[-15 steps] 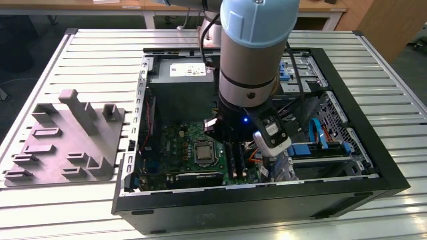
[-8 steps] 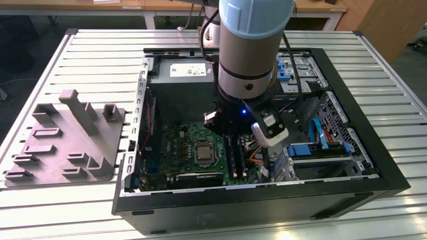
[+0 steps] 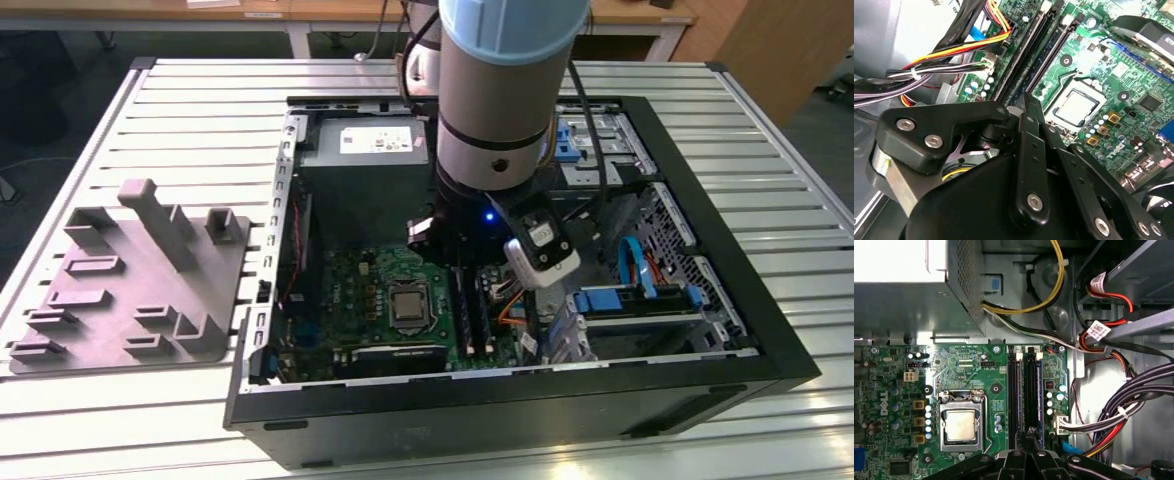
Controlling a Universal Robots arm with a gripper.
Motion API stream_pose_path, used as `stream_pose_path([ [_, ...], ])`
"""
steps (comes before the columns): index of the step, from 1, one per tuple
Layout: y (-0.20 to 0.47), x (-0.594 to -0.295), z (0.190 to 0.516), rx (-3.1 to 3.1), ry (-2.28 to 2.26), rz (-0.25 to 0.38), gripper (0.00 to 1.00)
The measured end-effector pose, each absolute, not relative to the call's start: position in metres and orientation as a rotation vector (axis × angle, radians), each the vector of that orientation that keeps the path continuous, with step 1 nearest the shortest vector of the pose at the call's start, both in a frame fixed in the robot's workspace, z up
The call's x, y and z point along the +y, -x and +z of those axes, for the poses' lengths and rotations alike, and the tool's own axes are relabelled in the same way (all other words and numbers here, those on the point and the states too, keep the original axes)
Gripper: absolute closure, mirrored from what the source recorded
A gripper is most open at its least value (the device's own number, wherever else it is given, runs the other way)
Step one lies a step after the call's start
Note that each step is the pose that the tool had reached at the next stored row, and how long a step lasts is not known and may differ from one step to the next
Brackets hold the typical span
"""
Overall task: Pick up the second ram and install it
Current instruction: 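Press down the second ram until it locks into place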
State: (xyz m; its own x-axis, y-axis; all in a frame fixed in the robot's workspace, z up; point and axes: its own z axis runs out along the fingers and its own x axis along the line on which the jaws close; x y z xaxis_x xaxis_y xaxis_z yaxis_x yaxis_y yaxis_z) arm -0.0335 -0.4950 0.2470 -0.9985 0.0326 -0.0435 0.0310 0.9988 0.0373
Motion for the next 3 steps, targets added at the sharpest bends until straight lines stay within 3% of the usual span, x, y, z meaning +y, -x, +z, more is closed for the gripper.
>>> stream_pose_path([
  [3,0.0335,-0.4950,0.2470,3.096,-0.049,0.057,0.90],
])
